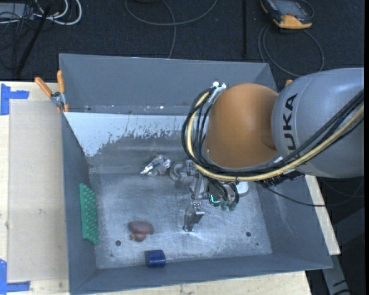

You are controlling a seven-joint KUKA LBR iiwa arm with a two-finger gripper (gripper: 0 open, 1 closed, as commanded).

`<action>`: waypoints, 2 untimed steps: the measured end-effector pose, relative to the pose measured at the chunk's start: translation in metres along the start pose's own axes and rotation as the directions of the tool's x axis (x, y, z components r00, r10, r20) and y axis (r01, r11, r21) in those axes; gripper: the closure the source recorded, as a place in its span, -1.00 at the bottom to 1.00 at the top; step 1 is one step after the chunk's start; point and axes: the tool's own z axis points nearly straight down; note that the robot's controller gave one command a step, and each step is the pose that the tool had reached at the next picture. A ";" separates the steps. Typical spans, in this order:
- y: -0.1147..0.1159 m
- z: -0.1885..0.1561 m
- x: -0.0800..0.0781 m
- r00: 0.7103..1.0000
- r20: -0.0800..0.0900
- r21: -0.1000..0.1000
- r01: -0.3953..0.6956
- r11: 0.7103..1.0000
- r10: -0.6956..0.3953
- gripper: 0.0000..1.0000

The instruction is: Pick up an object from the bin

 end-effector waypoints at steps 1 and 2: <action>0.026 0.092 0.025 0.998 0.015 -0.002 -0.065 0.998 0.065 -1.00; 0.083 0.116 0.005 1.000 0.013 -0.003 -0.018 1.000 0.018 -1.00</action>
Offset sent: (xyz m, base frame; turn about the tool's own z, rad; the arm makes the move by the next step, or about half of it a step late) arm -0.0305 0.0295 -0.1038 0.0643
